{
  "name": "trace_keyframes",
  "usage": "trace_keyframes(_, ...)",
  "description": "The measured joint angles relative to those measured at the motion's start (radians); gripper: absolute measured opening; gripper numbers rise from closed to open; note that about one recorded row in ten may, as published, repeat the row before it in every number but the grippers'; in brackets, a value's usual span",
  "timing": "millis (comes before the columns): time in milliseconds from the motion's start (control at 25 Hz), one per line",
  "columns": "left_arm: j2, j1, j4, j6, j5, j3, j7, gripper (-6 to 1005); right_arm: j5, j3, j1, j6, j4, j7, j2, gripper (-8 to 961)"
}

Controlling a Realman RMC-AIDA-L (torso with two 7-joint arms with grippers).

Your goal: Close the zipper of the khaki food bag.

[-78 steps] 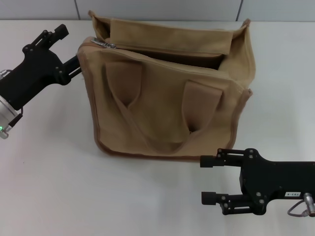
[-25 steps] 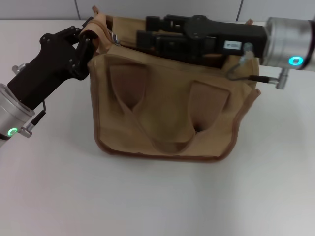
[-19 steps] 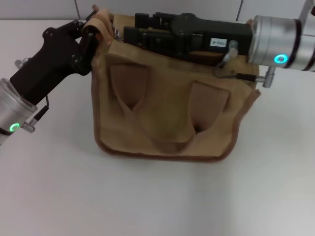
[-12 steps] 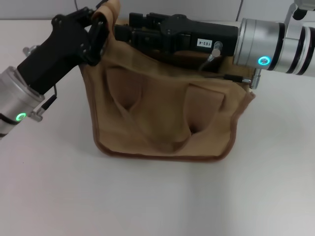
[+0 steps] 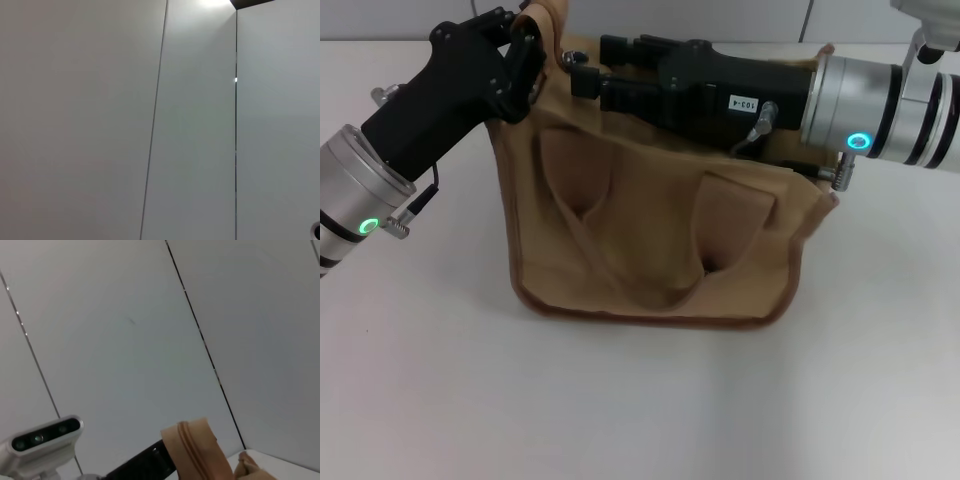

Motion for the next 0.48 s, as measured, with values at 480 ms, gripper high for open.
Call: trace_keyframes(480,0.002,0.001,0.006,-0.016,-0.001,-0.001,0.000,22,-0.012,-0.002,-0.071,-0.003,-0.115,-0.072,-0.003,738)
